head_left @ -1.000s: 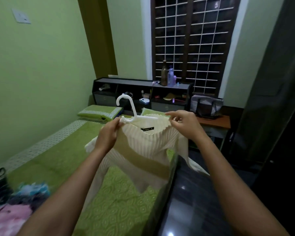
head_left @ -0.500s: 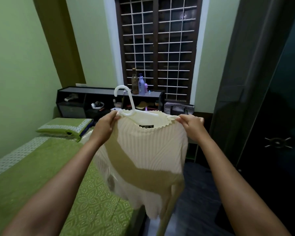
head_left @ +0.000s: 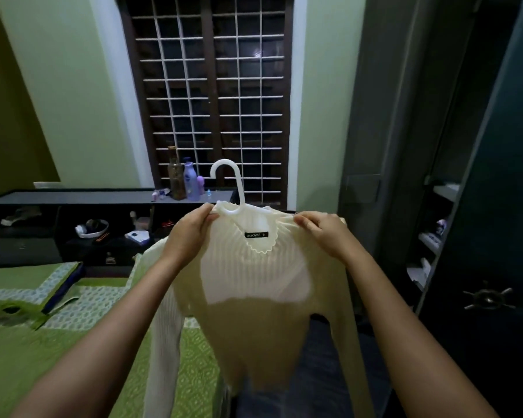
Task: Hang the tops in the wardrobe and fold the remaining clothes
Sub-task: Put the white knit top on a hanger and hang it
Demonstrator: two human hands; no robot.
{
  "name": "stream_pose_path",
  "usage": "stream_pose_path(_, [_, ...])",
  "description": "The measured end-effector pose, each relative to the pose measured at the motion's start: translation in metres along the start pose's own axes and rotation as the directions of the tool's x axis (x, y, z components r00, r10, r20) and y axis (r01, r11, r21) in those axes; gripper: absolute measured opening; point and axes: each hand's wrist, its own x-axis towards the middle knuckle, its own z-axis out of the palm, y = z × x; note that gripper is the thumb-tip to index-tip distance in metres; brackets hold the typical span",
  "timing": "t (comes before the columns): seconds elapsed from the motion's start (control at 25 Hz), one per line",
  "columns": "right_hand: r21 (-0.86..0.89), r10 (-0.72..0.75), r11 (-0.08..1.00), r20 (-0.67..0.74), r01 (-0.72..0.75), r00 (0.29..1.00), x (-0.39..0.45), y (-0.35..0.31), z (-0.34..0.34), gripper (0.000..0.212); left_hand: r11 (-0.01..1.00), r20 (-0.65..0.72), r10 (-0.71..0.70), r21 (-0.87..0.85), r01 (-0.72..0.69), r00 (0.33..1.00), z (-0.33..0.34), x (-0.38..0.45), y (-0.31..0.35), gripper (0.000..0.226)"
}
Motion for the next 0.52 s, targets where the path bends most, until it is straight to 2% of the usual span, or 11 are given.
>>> stream_pose_path(0.12, [0.231, 0.053, 0.972, -0.038, -0.043, 0.998, 0.029, 0.047, -0.009, 0.023, 0.998, 0.009, 0.069, 0.011, -0.07, 0.998, 0.017, 0.058, -0.025, 0.022])
stream_pose_path(0.2, [0.293, 0.08, 0.954, -0.057, -0.06, 0.995, 0.047, 0.076, -0.006, 0.022, 0.995, 0.01, 0.098, -0.004, -0.098, 0.995, 0.032, 0.091, -0.037, 0.023])
stream_pose_path(0.32, [0.162, 0.087, 0.986, -0.279, -0.042, 0.956, 0.082, 0.112, 0.003, 0.02, 0.992, 0.034, 0.115, -0.065, -0.112, 0.993, 0.069, 0.136, -0.051, 0.022])
stream_pose_path(0.4, [0.089, 0.072, 0.995, -0.44, -0.036, 0.895, 0.103, 0.132, 0.004, 0.021, 0.986, 0.066, 0.144, -0.096, -0.137, 0.987, 0.1, 0.164, -0.054, 0.019])
stream_pose_path(0.52, [0.085, 0.124, 0.992, -0.607, -0.091, 0.785, 0.135, 0.169, -0.004, 0.02, 0.974, 0.095, 0.209, -0.111, -0.198, 0.973, 0.155, 0.205, -0.052, 0.015])
